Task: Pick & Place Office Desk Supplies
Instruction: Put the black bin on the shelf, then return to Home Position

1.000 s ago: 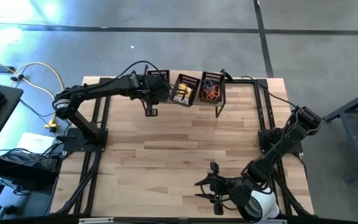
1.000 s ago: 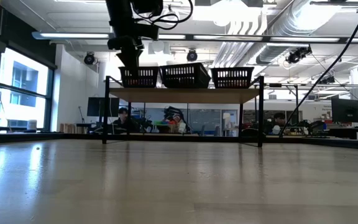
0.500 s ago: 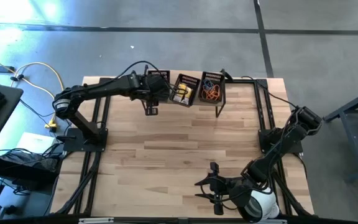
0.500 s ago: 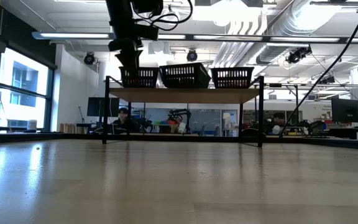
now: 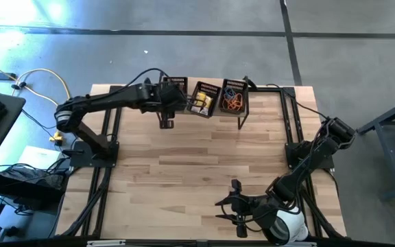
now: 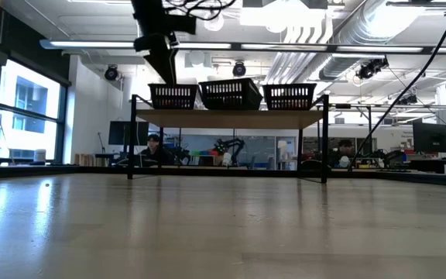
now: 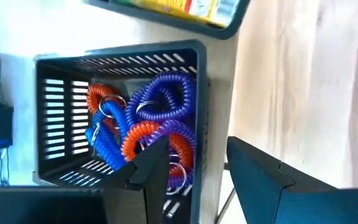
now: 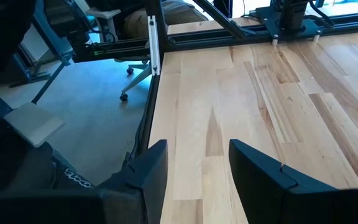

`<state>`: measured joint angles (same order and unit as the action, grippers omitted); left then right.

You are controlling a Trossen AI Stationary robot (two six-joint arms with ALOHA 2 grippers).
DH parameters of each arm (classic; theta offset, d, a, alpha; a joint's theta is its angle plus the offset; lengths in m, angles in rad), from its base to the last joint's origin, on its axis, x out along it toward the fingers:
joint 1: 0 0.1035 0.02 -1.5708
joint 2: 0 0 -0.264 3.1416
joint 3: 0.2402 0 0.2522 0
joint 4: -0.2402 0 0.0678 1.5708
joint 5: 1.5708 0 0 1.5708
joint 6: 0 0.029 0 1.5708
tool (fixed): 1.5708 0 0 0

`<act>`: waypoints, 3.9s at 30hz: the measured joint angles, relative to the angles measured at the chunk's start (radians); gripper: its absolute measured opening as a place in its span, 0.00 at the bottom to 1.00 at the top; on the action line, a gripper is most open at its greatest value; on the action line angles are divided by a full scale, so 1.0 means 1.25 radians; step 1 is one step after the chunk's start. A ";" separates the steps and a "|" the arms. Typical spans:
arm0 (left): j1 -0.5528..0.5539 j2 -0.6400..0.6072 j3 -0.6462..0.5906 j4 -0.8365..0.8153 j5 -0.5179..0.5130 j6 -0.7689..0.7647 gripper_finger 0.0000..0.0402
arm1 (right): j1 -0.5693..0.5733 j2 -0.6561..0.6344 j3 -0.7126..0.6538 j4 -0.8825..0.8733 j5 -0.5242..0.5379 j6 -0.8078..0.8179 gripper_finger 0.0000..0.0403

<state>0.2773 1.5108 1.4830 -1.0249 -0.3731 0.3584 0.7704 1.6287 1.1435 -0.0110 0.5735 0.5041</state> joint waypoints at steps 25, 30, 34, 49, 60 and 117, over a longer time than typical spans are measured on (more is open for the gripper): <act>-0.195 -0.137 0.001 -0.201 0.003 -0.203 0.22 | -0.066 -0.018 0.018 -0.003 0.003 -0.106 0.15; -0.246 -0.222 0.001 -0.245 0.007 -0.254 0.03 | -0.068 -0.100 0.044 -0.143 0.004 -0.151 0.02; -0.270 -0.316 0.001 -0.235 0.044 -0.282 0.00 | -0.068 -0.231 0.049 -0.297 0.013 -0.106 0.01; -0.301 -0.773 -0.313 -0.039 0.111 -0.390 0.00 | -0.084 -0.651 -0.184 -0.375 0.038 -0.095 0.01; -0.301 -1.089 -0.612 0.241 0.148 -0.459 0.00 | -0.191 -0.924 -0.722 0.219 -0.145 -0.258 0.00; -0.304 -1.145 -1.175 0.826 0.353 -0.389 0.00 | -0.382 -0.955 -0.910 0.286 -0.357 -0.191 0.00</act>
<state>-0.1032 0.0795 0.0143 0.0078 0.0681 -0.1276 0.2924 0.4347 0.0063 0.3461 0.1275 0.2649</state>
